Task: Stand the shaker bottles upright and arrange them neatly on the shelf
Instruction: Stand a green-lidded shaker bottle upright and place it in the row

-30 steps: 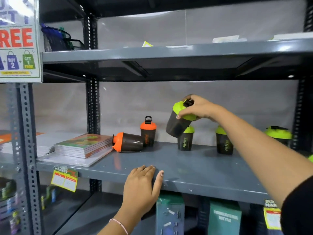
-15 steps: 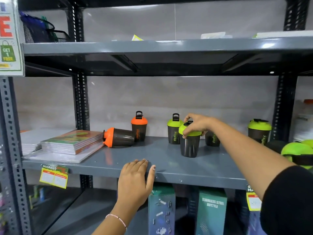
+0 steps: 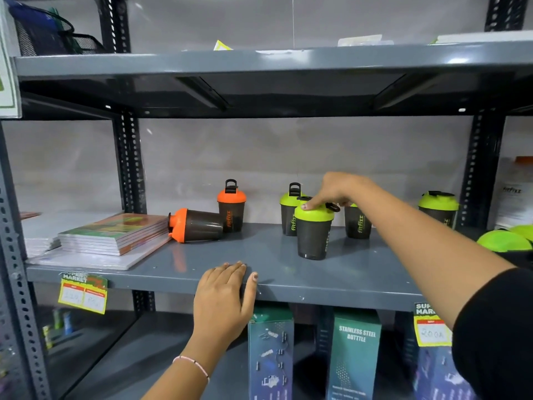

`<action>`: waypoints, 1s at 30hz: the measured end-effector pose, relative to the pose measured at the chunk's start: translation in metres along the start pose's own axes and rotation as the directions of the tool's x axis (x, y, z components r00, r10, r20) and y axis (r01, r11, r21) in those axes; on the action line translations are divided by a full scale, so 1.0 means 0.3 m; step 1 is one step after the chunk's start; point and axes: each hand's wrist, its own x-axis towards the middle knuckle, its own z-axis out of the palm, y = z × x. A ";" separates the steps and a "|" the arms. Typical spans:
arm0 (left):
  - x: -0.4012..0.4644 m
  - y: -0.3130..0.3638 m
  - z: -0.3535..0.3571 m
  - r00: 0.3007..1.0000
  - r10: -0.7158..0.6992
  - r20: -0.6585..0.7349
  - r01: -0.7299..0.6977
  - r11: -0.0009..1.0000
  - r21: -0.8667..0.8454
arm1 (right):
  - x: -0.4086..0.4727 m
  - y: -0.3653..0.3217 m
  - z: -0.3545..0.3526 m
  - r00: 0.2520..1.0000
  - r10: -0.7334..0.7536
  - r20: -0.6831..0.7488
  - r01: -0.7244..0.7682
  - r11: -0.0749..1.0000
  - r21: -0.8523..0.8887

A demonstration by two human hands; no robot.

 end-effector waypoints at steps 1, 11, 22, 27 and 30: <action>0.000 0.001 0.000 1.000 0.001 -0.002 -0.001 1.000 -0.003 | -0.005 -0.012 0.008 0.997 0.008 -0.081 -0.015 0.995 -0.094; -0.001 0.007 -0.015 1.000 0.007 0.029 -0.007 1.000 0.003 | -0.049 -0.094 0.055 0.961 0.110 -0.253 -0.146 0.981 -0.130; -0.010 -0.028 -0.057 0.987 0.099 0.129 -0.099 0.995 -0.011 | -0.089 -0.112 0.057 0.967 0.078 -0.244 -0.148 0.946 -0.287; -0.014 -0.142 -0.088 0.994 0.064 0.091 -0.063 0.998 -0.019 | -0.114 -0.124 -0.007 0.835 0.002 -0.550 -0.106 0.982 -0.158; -0.005 -0.207 -0.103 0.994 0.033 0.102 -0.035 0.999 0.018 | -0.104 -0.198 -0.006 0.747 -0.163 -0.645 0.122 0.987 -0.109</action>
